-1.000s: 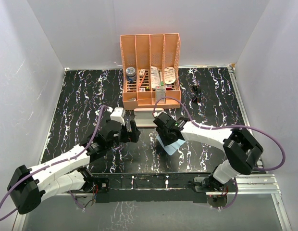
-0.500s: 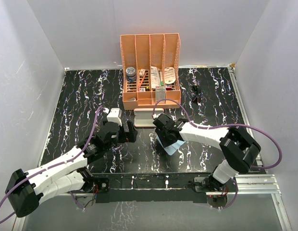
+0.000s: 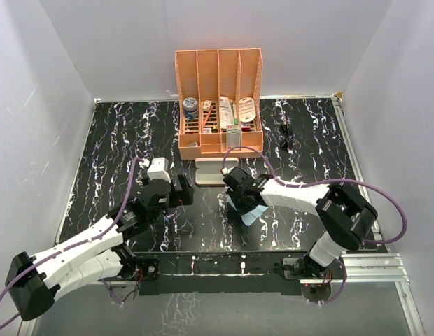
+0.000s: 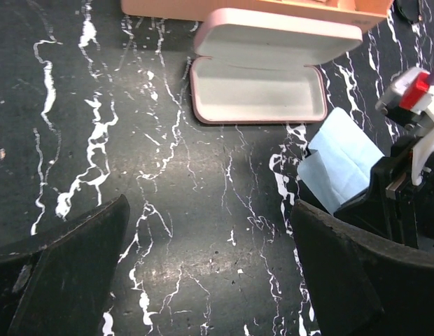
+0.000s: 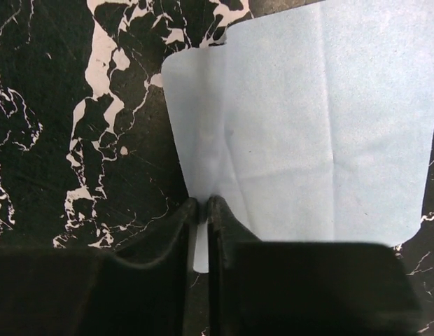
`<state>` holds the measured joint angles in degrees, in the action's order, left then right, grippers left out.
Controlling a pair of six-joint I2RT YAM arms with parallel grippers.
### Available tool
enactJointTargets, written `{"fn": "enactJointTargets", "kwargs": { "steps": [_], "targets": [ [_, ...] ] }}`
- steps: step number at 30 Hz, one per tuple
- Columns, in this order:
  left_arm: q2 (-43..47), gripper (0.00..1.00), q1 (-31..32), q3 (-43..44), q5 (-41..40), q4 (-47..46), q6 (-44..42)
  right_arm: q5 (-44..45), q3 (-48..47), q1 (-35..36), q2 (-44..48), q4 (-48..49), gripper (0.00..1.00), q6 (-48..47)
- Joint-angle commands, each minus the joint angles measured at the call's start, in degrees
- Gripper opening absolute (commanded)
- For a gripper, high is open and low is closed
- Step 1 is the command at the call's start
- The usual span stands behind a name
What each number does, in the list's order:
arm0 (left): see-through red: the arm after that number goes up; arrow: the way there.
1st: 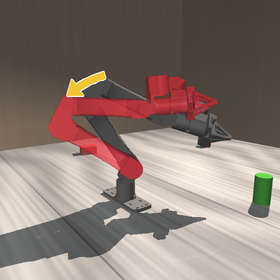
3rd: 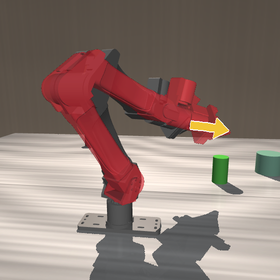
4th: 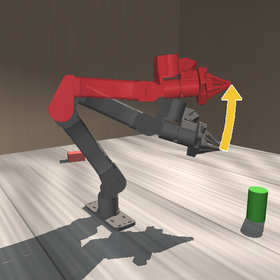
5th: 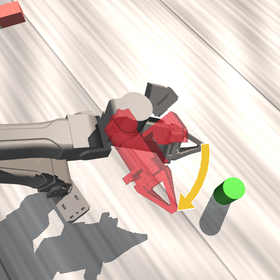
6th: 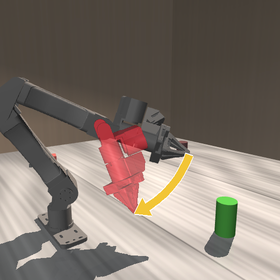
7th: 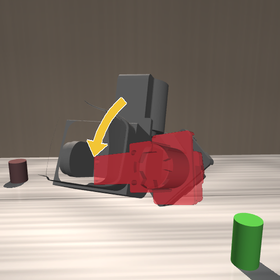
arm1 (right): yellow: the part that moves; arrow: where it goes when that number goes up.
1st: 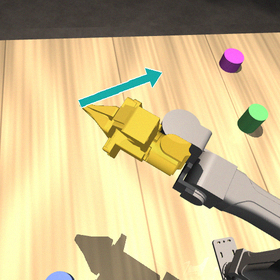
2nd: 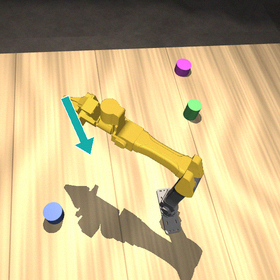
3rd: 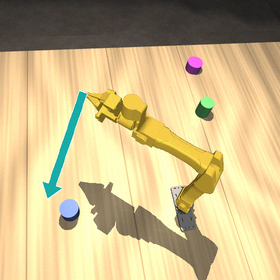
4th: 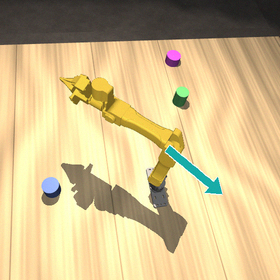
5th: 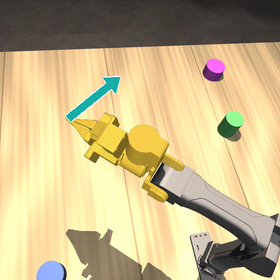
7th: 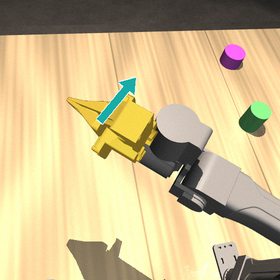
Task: Organize the sunglasses
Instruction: Move the glasses cleaning cloth to the center of the board.
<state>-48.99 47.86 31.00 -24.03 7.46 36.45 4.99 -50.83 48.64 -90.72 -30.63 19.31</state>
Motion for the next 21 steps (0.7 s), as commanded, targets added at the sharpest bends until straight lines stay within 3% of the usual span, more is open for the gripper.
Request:
{"fn": "enactJointTargets", "kwargs": {
  "steps": [1,9,21],
  "targets": [
    [3.28,0.99,0.13,0.26,-6.97,5.23,3.44,-1.87,0.79,0.21,-1.16,3.48,0.03,0.72],
    [6.23,0.99,0.11,0.49,-8.57,7.70,3.58,-2.93,-1.60,4.08,-3.27,4.08,0.00,8.54],
    [9.25,0.99,0.13,0.45,-8.52,8.97,3.08,-2.10,-12.70,8.93,-14.42,3.58,0.00,21.64]
  ]
}}
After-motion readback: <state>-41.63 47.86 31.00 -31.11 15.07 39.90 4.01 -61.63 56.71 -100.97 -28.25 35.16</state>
